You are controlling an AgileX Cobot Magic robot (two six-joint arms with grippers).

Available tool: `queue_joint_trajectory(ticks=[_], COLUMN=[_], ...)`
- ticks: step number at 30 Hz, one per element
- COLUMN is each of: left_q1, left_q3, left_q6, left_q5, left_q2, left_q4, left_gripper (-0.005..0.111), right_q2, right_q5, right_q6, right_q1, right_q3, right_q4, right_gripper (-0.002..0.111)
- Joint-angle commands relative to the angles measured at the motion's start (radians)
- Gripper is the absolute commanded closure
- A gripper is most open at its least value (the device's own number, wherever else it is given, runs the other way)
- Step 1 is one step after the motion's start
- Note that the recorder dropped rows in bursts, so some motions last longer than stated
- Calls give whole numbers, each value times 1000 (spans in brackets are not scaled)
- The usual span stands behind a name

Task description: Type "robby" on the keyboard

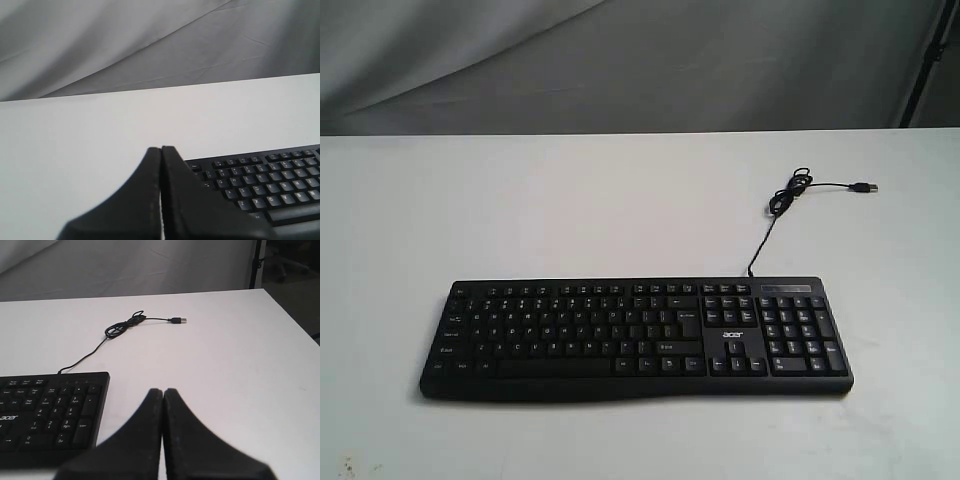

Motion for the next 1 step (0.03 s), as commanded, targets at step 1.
queue_joint_trajectory(ticks=[1], left_q1=[-6], left_q3=[4], left_q6=[-3], left_q5=[-5], left_q2=[-3], left_q4=[5], left_gripper=[107], right_q2=[-6], right_q5=[-14], right_q6=[7], right_q1=[-3], right_q3=[4], right_q4=[-10], right_gripper=[108])
